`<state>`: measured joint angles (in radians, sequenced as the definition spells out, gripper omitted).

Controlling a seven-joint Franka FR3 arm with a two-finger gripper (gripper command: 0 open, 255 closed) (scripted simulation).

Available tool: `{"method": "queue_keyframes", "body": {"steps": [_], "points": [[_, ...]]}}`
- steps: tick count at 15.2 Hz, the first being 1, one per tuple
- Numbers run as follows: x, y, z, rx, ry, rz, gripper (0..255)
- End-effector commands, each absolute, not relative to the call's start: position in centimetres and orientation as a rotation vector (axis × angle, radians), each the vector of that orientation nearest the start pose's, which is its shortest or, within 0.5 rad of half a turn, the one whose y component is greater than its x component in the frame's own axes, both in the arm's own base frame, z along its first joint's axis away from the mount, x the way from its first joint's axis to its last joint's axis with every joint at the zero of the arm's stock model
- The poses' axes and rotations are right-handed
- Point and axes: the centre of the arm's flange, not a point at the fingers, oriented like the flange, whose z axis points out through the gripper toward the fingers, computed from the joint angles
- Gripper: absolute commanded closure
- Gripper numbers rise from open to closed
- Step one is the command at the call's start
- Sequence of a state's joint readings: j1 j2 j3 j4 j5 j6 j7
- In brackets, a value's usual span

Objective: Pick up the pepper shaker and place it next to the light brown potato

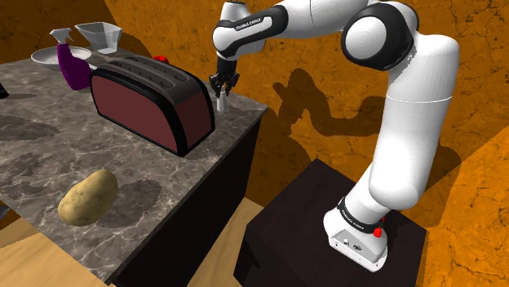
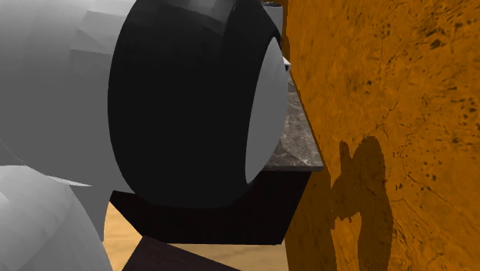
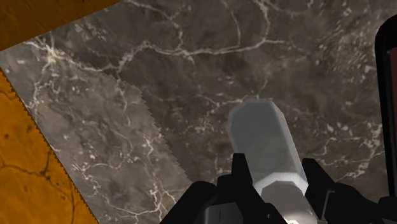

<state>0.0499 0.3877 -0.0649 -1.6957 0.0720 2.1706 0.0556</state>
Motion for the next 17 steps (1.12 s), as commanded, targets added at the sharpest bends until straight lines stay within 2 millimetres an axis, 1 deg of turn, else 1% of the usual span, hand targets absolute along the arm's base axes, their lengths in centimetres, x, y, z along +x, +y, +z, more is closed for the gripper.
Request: {"method": "queue_keyframes", "body": {"steps": [1, 17], "points": [[66.8, -0.3, 39.0, -3.096, 0.159, -0.135, 255], [66.8, -0.3, 47.4, -3.096, 0.159, -0.135, 255]]}}
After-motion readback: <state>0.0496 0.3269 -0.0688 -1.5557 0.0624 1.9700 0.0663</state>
